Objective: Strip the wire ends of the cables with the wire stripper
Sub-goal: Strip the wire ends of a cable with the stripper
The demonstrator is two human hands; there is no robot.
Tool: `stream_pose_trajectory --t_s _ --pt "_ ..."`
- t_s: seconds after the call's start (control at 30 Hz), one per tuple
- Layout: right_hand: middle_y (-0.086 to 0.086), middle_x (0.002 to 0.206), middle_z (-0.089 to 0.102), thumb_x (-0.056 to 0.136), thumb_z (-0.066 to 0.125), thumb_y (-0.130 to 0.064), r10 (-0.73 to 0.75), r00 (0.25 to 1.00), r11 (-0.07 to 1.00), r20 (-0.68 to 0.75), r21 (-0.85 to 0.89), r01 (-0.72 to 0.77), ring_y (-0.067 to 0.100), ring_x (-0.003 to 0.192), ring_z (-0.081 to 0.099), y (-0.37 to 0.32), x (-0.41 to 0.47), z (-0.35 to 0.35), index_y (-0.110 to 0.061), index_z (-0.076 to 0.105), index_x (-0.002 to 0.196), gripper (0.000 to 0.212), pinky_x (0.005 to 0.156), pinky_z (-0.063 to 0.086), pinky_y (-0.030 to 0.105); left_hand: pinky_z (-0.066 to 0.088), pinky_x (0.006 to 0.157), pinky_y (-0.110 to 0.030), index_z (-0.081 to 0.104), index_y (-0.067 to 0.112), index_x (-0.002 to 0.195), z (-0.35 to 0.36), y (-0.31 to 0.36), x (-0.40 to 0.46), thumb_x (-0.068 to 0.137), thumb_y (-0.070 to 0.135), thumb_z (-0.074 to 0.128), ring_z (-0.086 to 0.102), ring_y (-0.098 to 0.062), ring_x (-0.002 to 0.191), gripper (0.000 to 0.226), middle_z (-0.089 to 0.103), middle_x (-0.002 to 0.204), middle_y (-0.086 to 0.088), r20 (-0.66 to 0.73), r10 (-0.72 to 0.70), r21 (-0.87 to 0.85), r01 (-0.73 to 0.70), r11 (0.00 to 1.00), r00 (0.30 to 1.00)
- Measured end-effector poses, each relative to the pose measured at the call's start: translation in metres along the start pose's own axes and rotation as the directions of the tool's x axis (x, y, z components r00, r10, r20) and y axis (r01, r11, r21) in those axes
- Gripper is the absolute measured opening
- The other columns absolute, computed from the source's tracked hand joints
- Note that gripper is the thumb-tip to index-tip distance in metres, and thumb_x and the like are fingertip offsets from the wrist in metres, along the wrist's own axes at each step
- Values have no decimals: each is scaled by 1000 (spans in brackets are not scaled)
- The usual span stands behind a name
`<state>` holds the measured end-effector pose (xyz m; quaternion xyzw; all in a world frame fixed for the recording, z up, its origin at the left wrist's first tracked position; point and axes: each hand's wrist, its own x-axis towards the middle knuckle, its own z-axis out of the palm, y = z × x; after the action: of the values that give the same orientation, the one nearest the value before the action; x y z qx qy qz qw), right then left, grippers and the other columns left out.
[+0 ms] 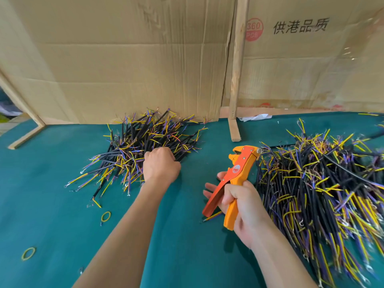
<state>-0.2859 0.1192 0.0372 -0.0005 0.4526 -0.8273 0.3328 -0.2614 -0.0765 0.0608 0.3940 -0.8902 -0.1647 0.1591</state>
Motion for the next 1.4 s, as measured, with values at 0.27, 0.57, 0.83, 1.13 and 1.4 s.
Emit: stream_pose_trajectory --t_s 0.27,0.57,0.83,1.13,1.4 --pt "22 118 55 61 47 6 -140 984 990 -108 -23 139 39 109 70 -17 7 -12 -5 57 101 43 80 58 37 48 75 -33 66 19 93 -2 17 -40 83 9 67 64 -32 88 14 72 90 -5 -147 -42 -342 -11 940 988" --pt "21 117 69 47 40 3 -85 986 990 141 127 67 35 87 70 -27 -1 -23 8 62 108 65 68 59 41 48 88 -23 76 26 98 38 35 -100 82 2 70 64 -8 91 29 69 97 11 -158 72 -532 -146 834 985" --pt "24 110 70 47 44 4 0 967 1000 254 16 -4 34 89 67 -17 -3 -21 8 66 115 72 72 57 43 48 66 -16 29 44 152 33 23 -95 93 6 55 61 -4 64 75 63 120 21 -11 189 -683 -145 716 982" --pt "19 127 67 49 42 5 -45 948 997 315 76 22 35 93 65 -23 -4 -27 2 70 120 77 77 56 42 46 80 -11 65 24 124 20 24 -85 95 14 61 62 1 92 31 68 112 9 -177 132 -603 -214 769 975" --pt "18 127 69 49 44 4 -69 920 994 386 102 31 36 91 63 -25 -4 -30 -1 63 134 87 79 56 42 56 62 -23 69 32 84 26 33 -89 95 8 58 65 -4 62 29 70 73 11 -33 178 -721 -147 677 984"
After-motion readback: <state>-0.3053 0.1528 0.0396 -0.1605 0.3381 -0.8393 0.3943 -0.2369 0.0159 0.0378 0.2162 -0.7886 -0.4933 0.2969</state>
